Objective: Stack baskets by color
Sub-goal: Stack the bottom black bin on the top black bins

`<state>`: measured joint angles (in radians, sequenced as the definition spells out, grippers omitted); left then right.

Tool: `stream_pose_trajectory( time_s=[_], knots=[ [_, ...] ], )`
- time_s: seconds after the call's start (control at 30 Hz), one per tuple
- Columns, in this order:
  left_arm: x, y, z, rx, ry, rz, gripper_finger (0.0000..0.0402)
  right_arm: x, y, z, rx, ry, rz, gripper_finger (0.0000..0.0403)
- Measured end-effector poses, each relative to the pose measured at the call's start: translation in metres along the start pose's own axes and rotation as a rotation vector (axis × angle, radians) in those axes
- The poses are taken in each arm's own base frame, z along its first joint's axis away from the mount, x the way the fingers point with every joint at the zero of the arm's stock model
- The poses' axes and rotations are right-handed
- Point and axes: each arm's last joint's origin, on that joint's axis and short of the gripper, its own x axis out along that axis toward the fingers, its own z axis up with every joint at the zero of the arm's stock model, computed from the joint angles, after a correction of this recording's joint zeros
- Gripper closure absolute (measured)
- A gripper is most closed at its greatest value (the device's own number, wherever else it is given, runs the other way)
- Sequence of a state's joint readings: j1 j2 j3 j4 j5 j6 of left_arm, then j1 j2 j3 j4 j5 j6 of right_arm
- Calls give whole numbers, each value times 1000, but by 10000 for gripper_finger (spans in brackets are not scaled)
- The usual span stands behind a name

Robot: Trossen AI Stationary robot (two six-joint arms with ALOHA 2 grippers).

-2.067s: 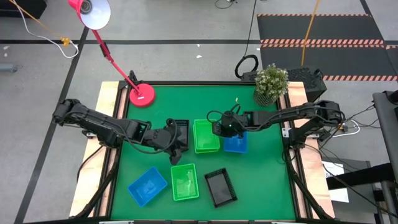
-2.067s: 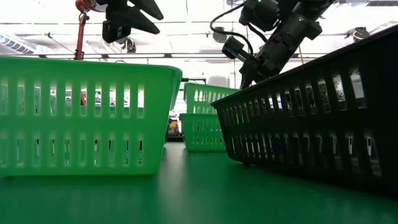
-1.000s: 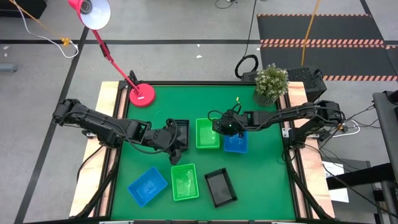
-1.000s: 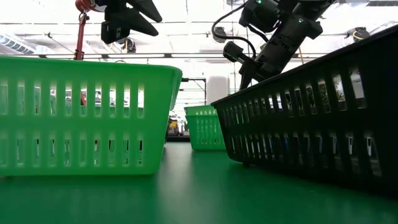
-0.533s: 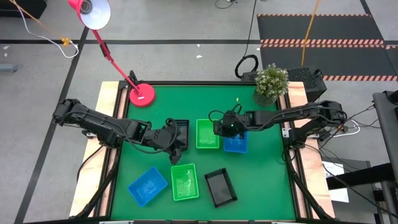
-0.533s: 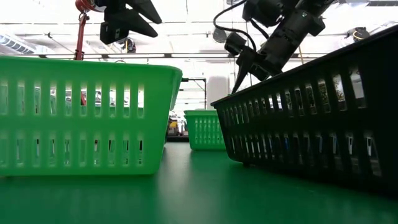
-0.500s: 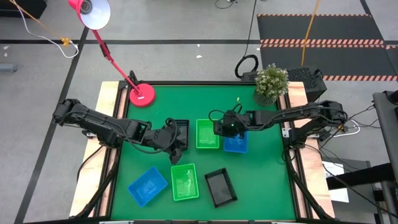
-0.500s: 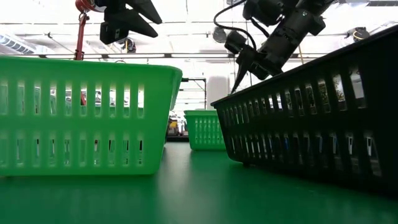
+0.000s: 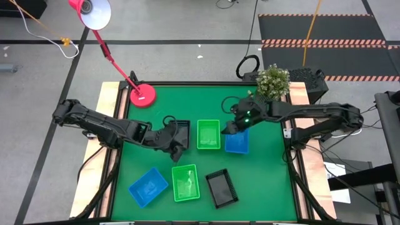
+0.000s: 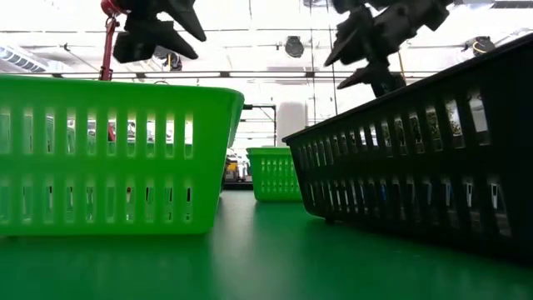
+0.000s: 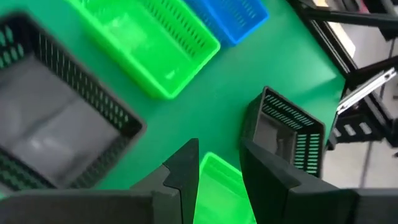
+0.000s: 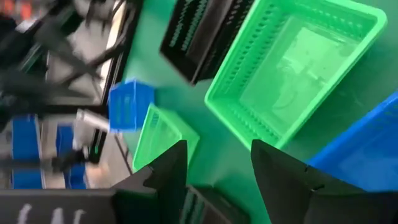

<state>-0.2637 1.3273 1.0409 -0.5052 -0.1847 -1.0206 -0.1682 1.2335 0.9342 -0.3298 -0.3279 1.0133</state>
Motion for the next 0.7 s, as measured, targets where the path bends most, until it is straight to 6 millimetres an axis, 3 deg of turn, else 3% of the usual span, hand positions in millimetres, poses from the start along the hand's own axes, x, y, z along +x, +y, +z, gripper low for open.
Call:
stream_pose_trajectory(
  time_s=[0.33,0.57,0.7],
  knots=[
    [-7,-14,-32,-303,119,-26,286,-52,-9,10,-270,-10,95,231],
    [-14,-15,-53,-503,198,50,286,-73,-17,15,-377,-77,84,232],
    [-11,-20,-52,-534,200,47,286,-80,-21,13,-419,-44,104,232]
  ],
)
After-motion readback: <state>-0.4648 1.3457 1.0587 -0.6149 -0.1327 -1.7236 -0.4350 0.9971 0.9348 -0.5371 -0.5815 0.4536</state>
